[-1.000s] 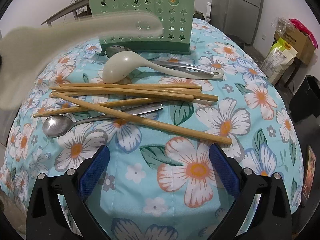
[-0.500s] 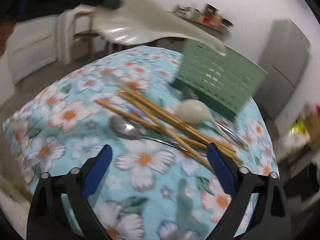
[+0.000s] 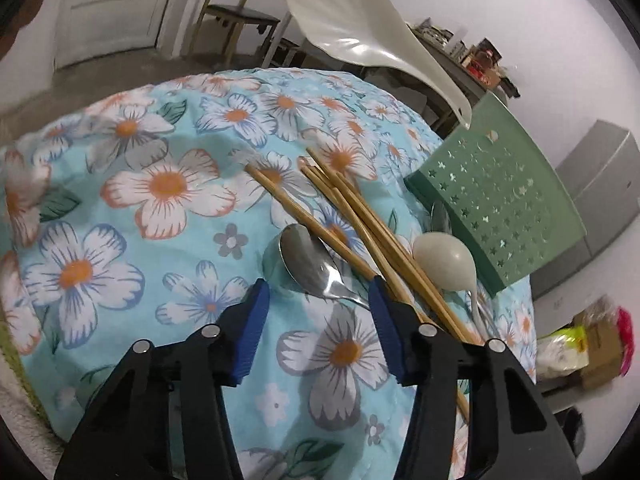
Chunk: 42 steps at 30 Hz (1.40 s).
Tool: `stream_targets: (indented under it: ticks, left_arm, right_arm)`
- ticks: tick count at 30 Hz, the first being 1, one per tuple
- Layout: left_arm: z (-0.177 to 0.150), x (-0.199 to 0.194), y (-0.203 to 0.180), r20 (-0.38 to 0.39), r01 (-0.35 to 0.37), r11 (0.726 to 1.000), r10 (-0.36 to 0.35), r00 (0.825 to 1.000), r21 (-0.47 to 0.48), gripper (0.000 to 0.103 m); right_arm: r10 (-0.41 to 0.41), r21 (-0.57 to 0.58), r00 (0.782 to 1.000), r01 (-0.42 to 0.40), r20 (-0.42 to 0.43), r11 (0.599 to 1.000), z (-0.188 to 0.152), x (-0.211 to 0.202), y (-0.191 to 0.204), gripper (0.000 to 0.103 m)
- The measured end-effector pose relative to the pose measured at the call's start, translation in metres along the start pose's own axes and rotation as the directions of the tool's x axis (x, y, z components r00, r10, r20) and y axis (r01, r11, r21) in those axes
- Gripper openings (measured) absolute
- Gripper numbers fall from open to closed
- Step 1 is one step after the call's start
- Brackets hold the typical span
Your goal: Organize utensils
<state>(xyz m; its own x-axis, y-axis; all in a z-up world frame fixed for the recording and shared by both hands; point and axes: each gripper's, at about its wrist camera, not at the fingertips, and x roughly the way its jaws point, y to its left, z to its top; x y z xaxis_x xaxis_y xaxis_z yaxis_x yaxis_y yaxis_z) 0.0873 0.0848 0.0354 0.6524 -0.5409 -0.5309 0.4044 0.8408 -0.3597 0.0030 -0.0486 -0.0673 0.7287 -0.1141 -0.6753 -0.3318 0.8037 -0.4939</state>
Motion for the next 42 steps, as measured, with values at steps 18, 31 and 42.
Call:
stream_targets:
  ticks: [18,31,42]
  left_arm:
    - [0.001,0.01,0.01,-0.004,-0.02,1.0,0.02,1.0,0.002,0.0]
    - [0.007,-0.002,-0.001,0.039,-0.033,0.999,0.032,0.999,0.021,0.0]
    - [0.024,-0.015,-0.031,0.089,-0.027,0.996,0.019,0.996,0.081,0.0]
  right_arm:
    - [-0.044,-0.068,0.999,0.045,0.029,0.997,0.015,0.003,0.02,0.007]
    - [0.075,0.225,0.983,-0.112,0.168,0.968,0.026,-0.062,-0.051,0.003]
    - [0.158,0.41,0.936,-0.283,0.313,0.867,0.026,-0.098,-0.116,0.003]
